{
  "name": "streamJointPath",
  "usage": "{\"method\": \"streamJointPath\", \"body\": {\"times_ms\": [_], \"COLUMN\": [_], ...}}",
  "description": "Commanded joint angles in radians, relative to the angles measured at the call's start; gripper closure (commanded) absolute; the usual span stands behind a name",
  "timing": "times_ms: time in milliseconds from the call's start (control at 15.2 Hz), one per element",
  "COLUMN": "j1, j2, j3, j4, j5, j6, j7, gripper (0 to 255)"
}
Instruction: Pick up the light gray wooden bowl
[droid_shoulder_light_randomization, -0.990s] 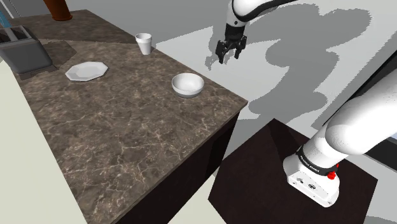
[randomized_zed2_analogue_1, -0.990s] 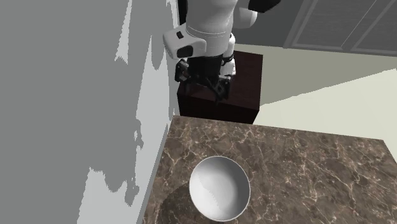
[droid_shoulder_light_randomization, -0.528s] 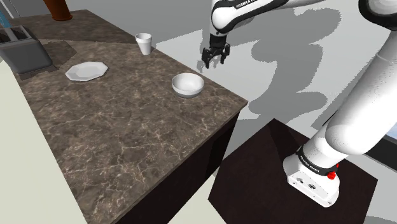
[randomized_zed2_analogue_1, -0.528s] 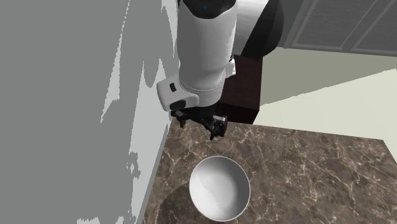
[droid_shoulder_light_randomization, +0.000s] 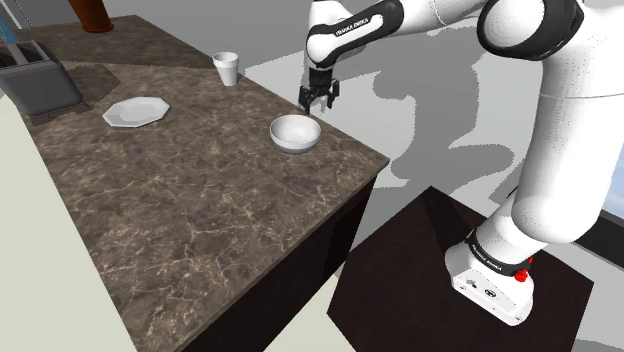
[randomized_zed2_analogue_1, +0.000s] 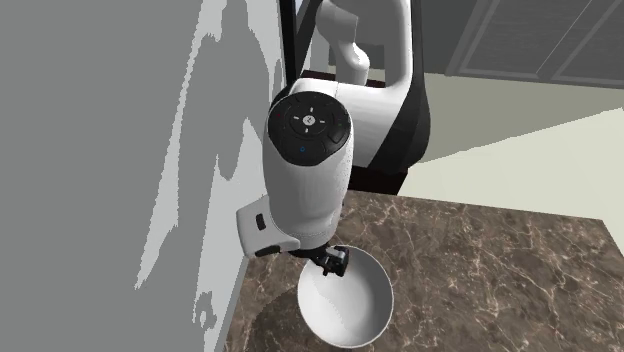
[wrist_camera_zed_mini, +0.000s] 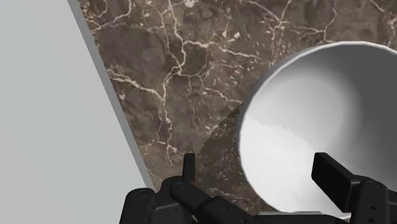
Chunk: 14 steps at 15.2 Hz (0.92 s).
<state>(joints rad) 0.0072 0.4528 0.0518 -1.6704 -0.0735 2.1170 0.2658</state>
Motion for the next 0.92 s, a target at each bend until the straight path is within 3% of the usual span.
{"method": "streamJointPath", "body": {"times_ms": [0, 528, 594, 858], "j1": [0.001, 0.002, 0.002, 0.002], "j2": [0.046, 0.089, 0.09, 0.091], "j3": [-0.001, -0.003, -0.003, -0.004], "j4": [0.036, 0.011, 0.01, 0.011], "j5": [-0.001, -0.005, -0.006, -0.006], "j6": [0.009, 0.077, 0.079, 0.079], "j7": [0.002, 0.007, 0.007, 0.006], "gripper": [0, 0, 255, 255]}}
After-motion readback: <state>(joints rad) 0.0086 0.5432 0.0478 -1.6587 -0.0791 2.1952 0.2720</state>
